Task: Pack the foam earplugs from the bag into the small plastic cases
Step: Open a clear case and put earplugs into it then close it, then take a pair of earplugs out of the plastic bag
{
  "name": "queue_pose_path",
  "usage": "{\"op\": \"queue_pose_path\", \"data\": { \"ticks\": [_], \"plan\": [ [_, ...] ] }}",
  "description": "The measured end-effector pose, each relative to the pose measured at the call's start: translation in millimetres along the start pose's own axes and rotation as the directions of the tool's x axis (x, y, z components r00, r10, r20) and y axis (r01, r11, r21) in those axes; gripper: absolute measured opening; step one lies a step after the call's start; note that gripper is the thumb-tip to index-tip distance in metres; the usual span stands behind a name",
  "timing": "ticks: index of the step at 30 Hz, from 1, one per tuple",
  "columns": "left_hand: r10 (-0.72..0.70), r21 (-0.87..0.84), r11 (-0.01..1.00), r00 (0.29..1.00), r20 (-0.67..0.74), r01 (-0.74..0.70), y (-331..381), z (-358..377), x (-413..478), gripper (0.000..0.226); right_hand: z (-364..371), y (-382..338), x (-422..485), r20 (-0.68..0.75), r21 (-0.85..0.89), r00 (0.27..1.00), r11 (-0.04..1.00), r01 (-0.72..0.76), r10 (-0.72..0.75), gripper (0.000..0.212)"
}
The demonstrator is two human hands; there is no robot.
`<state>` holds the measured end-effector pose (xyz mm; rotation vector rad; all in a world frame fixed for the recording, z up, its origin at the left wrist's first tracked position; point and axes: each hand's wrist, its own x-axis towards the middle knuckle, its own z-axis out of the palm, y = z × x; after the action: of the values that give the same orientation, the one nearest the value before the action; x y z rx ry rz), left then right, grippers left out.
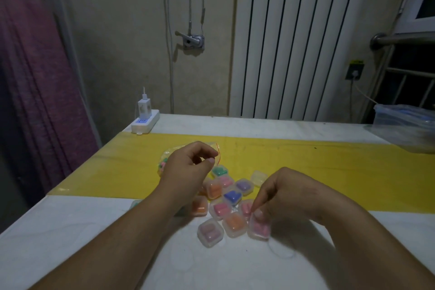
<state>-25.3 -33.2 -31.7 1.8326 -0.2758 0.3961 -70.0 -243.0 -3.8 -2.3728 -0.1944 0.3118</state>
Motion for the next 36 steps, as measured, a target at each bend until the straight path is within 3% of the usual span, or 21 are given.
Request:
{"op": "queue_pose_path", "data": {
  "ticks": [4, 9, 15, 20, 22, 27, 29, 30, 32, 34, 36],
  "plan": [
    [0.044, 0.196, 0.98, 0.999, 0.008, -0.045, -2, -3, 2, 0.02, 15, -3, 6, -0.085, -0.143, 0.995, 0.989, 0.038, -0.05, 0.027],
    [0.116, 0.434, 0.897, 0.992, -0.039, -0.088, -4, -8, 7, 0.027, 24, -6, 18, -0.335, 0.037, 0.938, 0.993, 0.114, -0.095, 0.014],
    [0.05, 0.497, 0.865, 0.974, -0.222, 0.069, -12, -18, 16, 0.048, 27, -18, 35, -0.363, -0.037, 0.925, 0.994, 0.104, -0.11, 0.007],
    [-0.104, 0.551, 0.781, 0.931, -0.349, 0.294, -20, -32, 28, 0.047, 33, -38, 54, -0.268, -0.081, 0.956, 0.992, 0.1, -0.119, 0.061],
    [-0.199, 0.538, 0.757, 0.915, -0.35, 0.37, -22, -36, 31, 0.046, 41, -43, 63, -0.311, -0.074, 0.946, 0.994, 0.078, -0.097, 0.066],
    [-0.443, 0.701, 0.481, 0.836, -0.325, 0.527, -28, -45, 33, 0.04, 57, -49, 82, -0.419, -0.108, 0.908, 0.991, -0.085, 0.032, 0.043],
    [-0.474, 0.741, 0.426, 0.826, -0.305, 0.518, -31, -46, 33, 0.04, 58, -51, 82, -0.43, -0.09, 0.903, 0.994, -0.057, 0.013, 0.019],
    [-0.448, 0.745, 0.447, 0.845, -0.293, 0.495, -31, -46, 33, 0.036, 56, -51, 81, -0.441, -0.081, 0.898, 0.996, -0.023, -0.015, 0.011],
    [-0.35, 0.63, 0.648, 0.902, -0.254, 0.429, -29, -44, 32, 0.027, 51, -51, 73, -0.469, -0.016, 0.88, 0.997, 0.073, -0.072, 0.007],
    [-0.315, 0.233, 0.904, 0.926, -0.207, 0.359, -22, -40, 30, 0.018, 43, -49, 60, -0.515, 0.085, 0.85, 0.979, 0.183, -0.114, 0.015],
    [-0.373, -0.166, 0.921, 0.922, -0.106, 0.353, -9, -35, 26, 0.013, 32, -44, 49, -0.587, 0.127, 0.799, 0.961, 0.247, -0.128, 0.023]
  ]
}}
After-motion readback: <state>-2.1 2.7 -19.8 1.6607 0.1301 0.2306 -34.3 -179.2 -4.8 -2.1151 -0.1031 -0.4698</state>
